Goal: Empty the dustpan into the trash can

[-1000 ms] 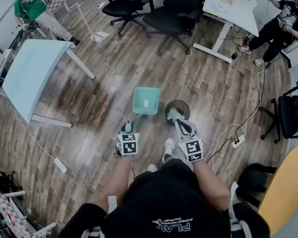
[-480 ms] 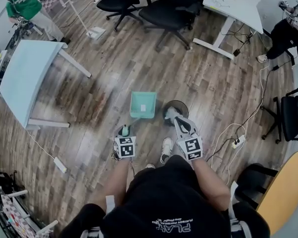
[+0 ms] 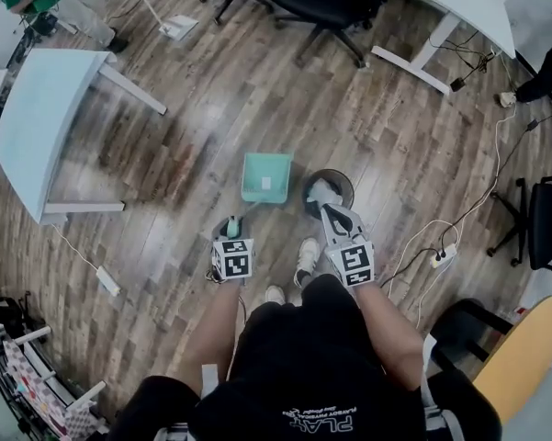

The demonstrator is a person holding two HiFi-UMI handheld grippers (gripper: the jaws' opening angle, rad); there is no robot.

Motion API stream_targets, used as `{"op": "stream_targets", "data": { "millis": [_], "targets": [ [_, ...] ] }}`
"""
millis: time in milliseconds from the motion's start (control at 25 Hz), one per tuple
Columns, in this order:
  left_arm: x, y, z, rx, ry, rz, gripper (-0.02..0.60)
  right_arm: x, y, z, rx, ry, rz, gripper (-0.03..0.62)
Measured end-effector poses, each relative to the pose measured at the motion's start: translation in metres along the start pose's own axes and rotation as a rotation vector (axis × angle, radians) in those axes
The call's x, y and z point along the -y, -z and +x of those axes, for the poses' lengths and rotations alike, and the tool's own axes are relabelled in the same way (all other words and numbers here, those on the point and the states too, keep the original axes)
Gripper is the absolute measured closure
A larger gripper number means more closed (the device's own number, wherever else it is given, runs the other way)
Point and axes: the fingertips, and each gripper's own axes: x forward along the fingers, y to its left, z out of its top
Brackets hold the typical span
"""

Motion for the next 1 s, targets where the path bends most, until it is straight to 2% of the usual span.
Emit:
{"op": "stream_targets", "data": {
  "millis": [480, 680, 1000],
  "targets": [
    [0.0, 0.004, 0.063, -0.084, 0.002, 0.005, 0.482, 0.016, 0.024, 0.043, -0.073, -0.077, 0.009, 0.571],
    [0.005, 0.006, 0.082, -0.106, 0.008, 0.018, 0.482, 0.031, 0.043, 0.05, -0.112, -0.066, 0.021, 0.571],
    [0.016, 0.011, 0.105, -0.131, 0.02, 0.036, 0.482, 0.037, 0.052, 0.059, -0.121, -0.068, 0.06, 0.571]
  ]
}}
